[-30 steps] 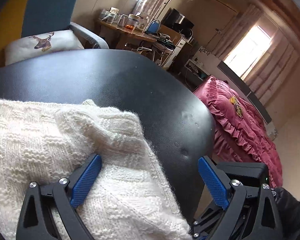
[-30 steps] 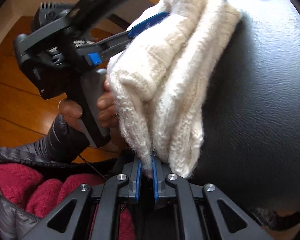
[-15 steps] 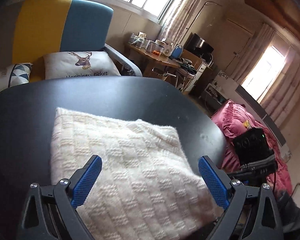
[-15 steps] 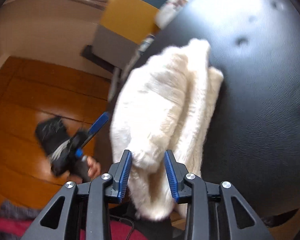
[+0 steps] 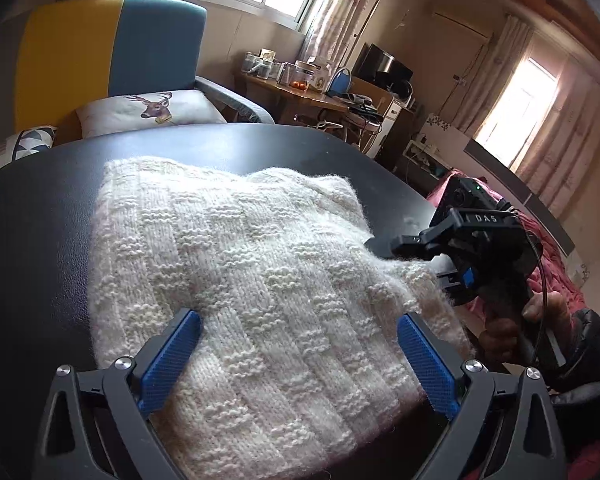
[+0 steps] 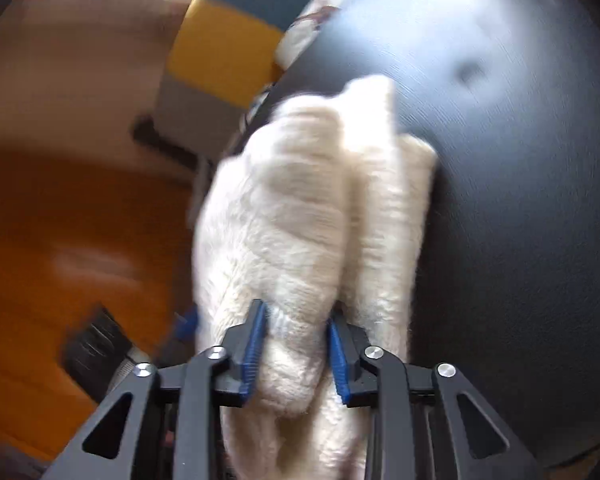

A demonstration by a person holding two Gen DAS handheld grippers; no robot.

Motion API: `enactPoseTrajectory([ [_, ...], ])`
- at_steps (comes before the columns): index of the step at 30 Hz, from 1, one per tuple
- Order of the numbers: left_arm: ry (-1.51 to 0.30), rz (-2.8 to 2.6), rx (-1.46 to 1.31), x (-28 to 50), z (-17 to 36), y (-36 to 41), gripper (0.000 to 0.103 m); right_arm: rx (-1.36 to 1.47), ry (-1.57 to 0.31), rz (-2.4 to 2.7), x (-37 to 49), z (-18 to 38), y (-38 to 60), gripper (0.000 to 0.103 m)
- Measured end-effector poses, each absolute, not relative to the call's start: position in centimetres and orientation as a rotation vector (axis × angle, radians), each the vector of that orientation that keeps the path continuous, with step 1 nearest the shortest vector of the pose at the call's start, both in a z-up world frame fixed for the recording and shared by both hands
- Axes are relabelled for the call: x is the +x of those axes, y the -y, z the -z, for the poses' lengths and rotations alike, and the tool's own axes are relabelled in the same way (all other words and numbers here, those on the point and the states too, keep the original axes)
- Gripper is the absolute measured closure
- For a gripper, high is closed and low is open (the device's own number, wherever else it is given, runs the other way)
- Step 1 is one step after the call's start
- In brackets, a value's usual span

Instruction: Fold clothes

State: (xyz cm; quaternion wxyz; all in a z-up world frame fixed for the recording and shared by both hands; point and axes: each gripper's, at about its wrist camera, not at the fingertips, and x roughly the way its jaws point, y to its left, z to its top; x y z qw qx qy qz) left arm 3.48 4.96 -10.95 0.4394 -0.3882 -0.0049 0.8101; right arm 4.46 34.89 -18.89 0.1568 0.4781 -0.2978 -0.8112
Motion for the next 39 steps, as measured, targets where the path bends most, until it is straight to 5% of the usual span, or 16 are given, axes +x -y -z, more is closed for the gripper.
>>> enactPoseTrajectory([
  [4,0.09,-1.954,-0.996,3.8,10.9,-4.7,0.004,1.459,-0.058,2.604,5.7,15.0,-30.9,0.087],
  [5,0.08,-1.951,-0.996,3.9,11.0,-4.8,0.004,1.492,-0.106,2.608,5.6,15.4,-30.7,0.088],
  [15,0.212,-1.889,-1.015,4.8,9.6,-4.4,0.004,1.495,0.265,2.618,1.4,17.5,-33.1,0.076],
  [20,0.381,-2.071,-1.117,0.1,9.6,0.9,0.004,1.467,0.595,2.573,1.4,17.4,-33.3,0.039],
  [31,0.521,-1.931,-1.337,-4.5,13.9,0.4,0.004,1.292,1.021,2.306,2.0,16.2,-39.5,0.023],
  [39,0.531,-1.855,-1.442,-5.7,15.4,-0.9,0.0,1.308,1.24,2.044,3.6,19.4,-40.5,0.023],
])
